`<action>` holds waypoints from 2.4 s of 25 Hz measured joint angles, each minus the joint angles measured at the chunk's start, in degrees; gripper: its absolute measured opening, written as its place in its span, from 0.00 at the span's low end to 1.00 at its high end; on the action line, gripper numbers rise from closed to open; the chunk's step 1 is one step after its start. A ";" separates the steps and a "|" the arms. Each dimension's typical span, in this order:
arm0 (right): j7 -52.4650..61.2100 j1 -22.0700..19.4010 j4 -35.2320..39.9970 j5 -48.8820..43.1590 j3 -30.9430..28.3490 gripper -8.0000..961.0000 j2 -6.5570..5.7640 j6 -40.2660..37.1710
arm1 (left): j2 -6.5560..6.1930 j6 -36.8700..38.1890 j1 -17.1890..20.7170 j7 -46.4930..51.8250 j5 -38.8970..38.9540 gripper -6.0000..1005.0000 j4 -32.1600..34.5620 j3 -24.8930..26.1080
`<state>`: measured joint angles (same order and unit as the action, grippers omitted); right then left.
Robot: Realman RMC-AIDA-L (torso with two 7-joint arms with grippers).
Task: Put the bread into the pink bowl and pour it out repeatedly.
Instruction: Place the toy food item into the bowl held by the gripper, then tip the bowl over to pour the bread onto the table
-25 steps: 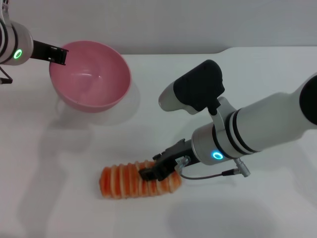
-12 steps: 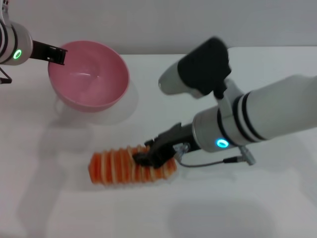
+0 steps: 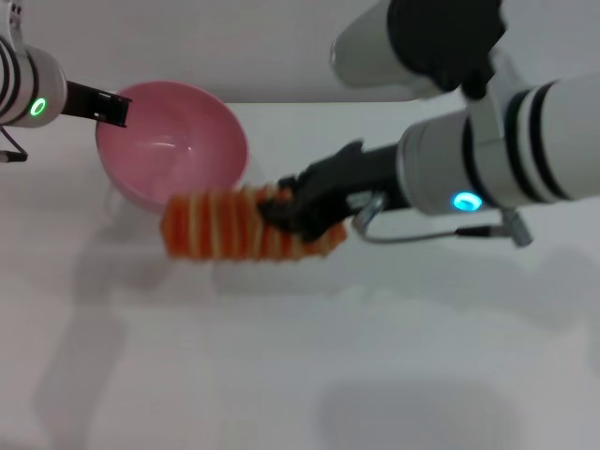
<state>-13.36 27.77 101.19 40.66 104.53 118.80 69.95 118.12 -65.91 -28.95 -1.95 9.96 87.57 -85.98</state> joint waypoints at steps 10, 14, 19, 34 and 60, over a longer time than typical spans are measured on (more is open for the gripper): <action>1.74 0.80 1.83 -9.22 -3.08 0.25 0.01 -0.13 | 0.23 0.09 0.06 2.07 1.04 0.04 0.43 -5.68; 1.62 1.12 0.71 -10.11 -3.28 0.23 0.02 -1.02 | 0.20 0.10 -0.09 2.43 2.86 0.04 0.76 -7.07; 1.52 1.93 -3.59 -10.14 -3.36 0.20 0.09 -3.81 | 0.18 0.24 -0.38 2.45 3.36 0.04 0.95 -7.74; 1.91 2.59 -9.66 -9.69 -5.25 0.39 0.21 -10.38 | 0.14 0.94 -0.17 2.23 6.13 0.04 1.47 -7.89; 2.03 -23.30 10.23 -25.91 -8.30 0.38 0.53 -20.52 | -0.20 6.73 1.85 -6.33 4.32 0.03 1.63 -5.36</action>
<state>-11.32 4.47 111.41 14.75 96.23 119.33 49.42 117.92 -59.18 -27.11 -8.28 14.28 89.20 -91.34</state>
